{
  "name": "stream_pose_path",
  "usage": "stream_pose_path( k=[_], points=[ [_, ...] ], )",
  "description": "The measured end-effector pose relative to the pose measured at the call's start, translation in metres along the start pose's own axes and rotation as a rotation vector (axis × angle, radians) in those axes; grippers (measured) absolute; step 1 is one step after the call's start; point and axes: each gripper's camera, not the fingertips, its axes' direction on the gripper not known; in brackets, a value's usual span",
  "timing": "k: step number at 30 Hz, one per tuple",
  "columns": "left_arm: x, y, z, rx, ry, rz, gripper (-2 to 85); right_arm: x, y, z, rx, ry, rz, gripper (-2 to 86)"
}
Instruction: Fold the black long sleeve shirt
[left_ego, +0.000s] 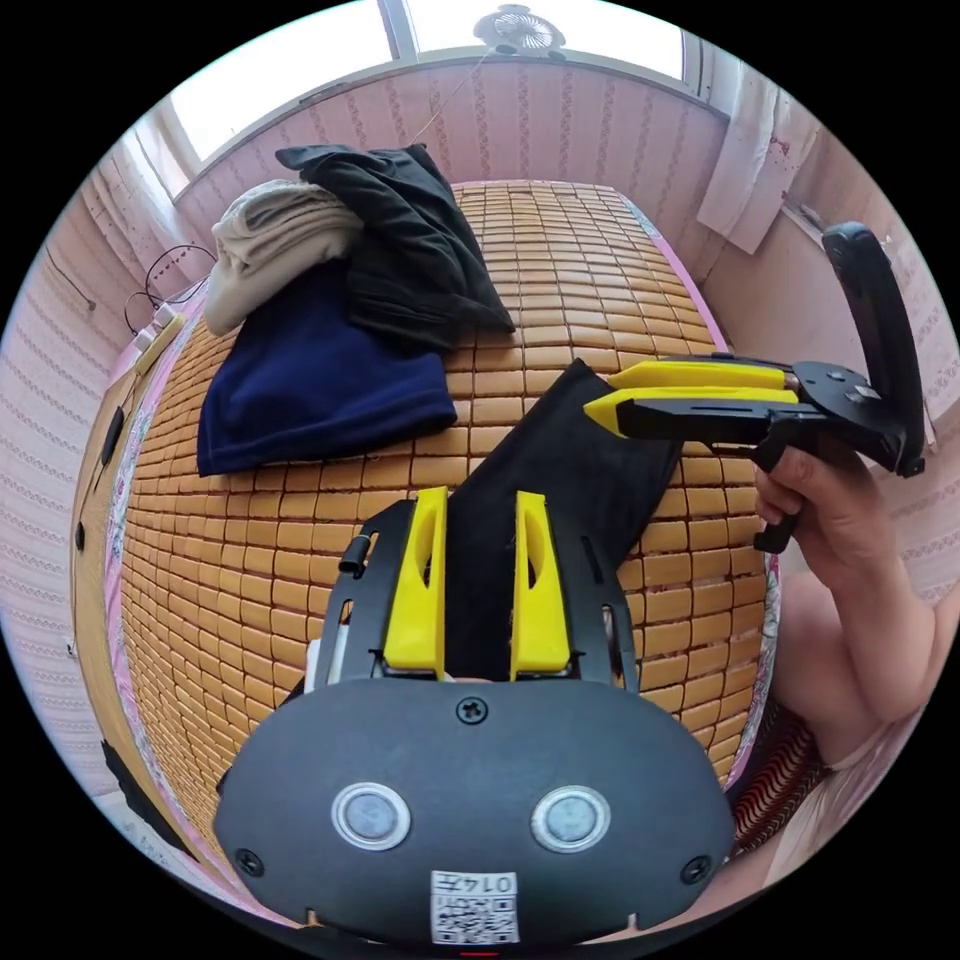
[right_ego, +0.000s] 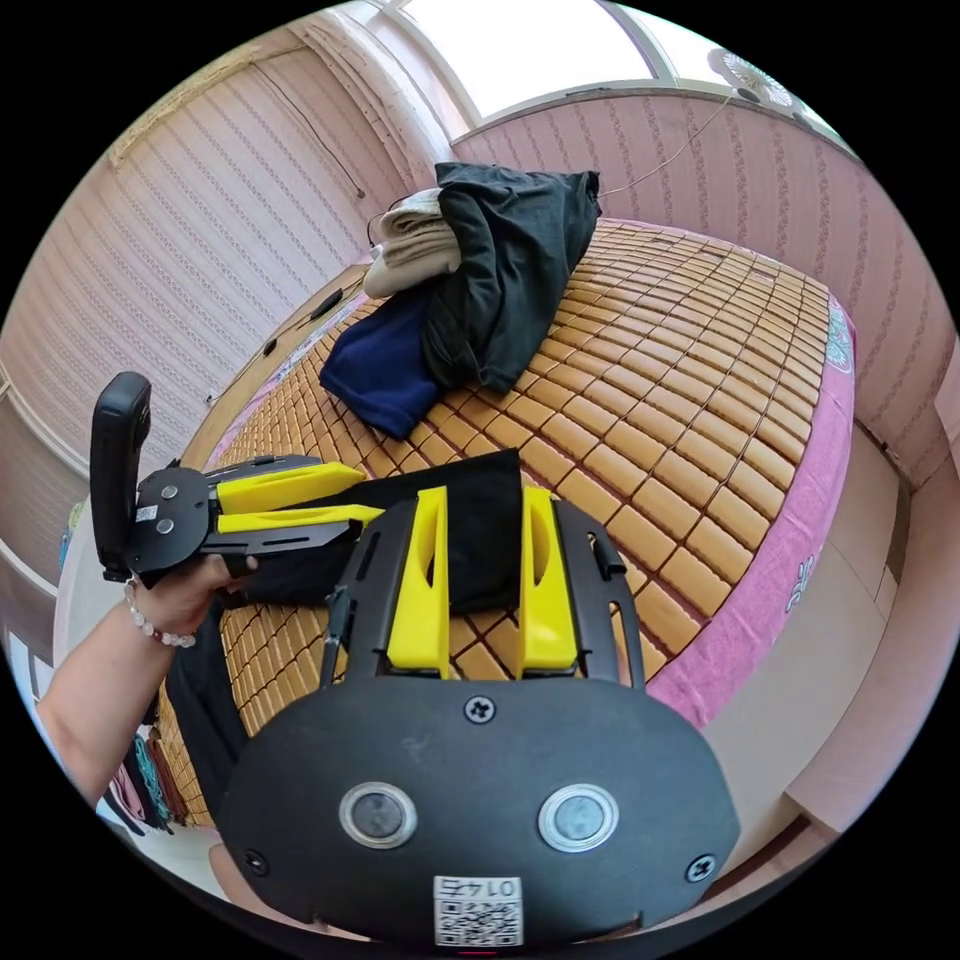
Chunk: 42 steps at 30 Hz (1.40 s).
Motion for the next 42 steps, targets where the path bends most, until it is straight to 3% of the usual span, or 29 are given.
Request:
stream_pose_path(
  k=[8,13,20,25,27,31,35,38,42],
  points=[
    [-0.013,0.032,-0.008,0.043,0.133,-0.096,1.5,0.005,-0.006,0.008,-0.083,-0.104,0.017,1.3],
    [-0.010,0.062,-0.027,0.062,0.092,-0.102,-0.3,0.000,-0.008,0.004,-0.046,-0.211,-0.005,0.5],
    [-0.024,0.153,-0.113,0.193,0.050,-0.232,-0.7,-0.031,-0.008,-0.024,0.115,-0.637,-0.150,0.3],
    [-0.027,0.250,-0.215,0.338,-0.078,-0.325,-0.9,-0.126,0.004,-0.071,0.185,-0.845,-0.418,0.3],
    [-0.020,0.300,-0.258,0.424,-0.112,-0.372,-0.8,-0.187,0.025,-0.096,0.180,-1.064,-0.536,0.2],
    [0.021,0.448,-0.322,0.523,-0.226,-0.540,0.4,-0.293,0.084,-0.107,-0.072,-1.258,-0.813,0.2],
    [0.066,0.606,-0.323,0.415,-0.275,-0.879,4.6,-0.394,0.186,-0.061,-0.552,-1.278,-1.042,0.2],
    [0.099,0.697,-0.314,0.397,-0.204,-1.115,5.0,-0.432,0.268,-0.022,-0.778,-1.074,-1.127,0.2],
    [0.131,0.756,-0.305,0.428,-0.120,-1.217,5.0,-0.464,0.339,-0.015,-0.787,-0.790,-1.313,0.3]
  ],
)
